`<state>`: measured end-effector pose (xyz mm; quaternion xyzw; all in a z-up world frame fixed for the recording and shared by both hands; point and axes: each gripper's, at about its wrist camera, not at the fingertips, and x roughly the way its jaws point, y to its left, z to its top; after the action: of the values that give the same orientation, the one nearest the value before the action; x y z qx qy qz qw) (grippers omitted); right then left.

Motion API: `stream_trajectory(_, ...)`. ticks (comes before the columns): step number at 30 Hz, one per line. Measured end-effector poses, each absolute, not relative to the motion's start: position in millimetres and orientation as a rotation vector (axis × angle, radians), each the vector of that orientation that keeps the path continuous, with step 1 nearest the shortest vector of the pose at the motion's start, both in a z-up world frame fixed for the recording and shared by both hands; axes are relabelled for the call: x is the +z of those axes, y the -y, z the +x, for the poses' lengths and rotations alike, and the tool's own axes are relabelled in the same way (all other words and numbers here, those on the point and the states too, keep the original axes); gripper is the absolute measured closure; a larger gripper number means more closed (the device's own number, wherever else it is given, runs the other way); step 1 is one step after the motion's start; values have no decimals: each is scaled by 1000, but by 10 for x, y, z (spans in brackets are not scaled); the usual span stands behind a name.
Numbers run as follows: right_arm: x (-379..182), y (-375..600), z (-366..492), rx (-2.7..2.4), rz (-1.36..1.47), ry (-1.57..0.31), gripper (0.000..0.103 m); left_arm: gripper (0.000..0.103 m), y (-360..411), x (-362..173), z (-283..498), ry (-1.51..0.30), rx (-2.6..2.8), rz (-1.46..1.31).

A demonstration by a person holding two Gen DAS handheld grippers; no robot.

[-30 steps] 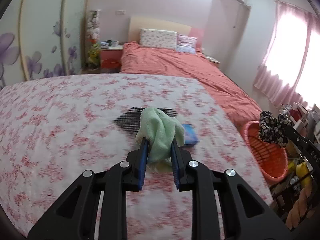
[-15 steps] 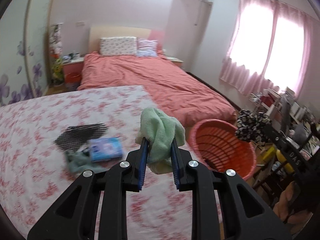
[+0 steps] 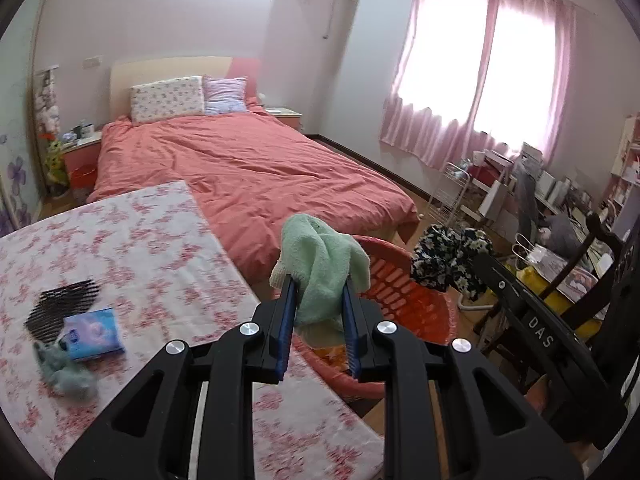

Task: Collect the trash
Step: 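Carry the scrunchie and green towel over the basket with both tools, then open both tools to drop the scrunchie and towel into the basket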

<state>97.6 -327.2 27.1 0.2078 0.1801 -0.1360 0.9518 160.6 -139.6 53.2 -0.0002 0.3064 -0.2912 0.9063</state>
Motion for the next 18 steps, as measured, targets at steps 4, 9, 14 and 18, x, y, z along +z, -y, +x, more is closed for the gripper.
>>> stream_trajectory(4, 237, 3393, 994, -290, 428, -362, 98, 81, 1578, 451, 1634, -650, -631, 9)
stream_trajectory(9, 164, 3537, 1039, -300, 437, -367, 98, 81, 1753, 335, 1683, -677, -658, 21)
stream_trajectory(14, 108, 3565, 1123, -305, 440, -374, 98, 81, 1920, 264, 1721, -699, -674, 24)
stream_trajectory(18, 51, 3640, 1197, -309, 448, -379, 98, 81, 2029, 188, 1768, -721, -678, 31)
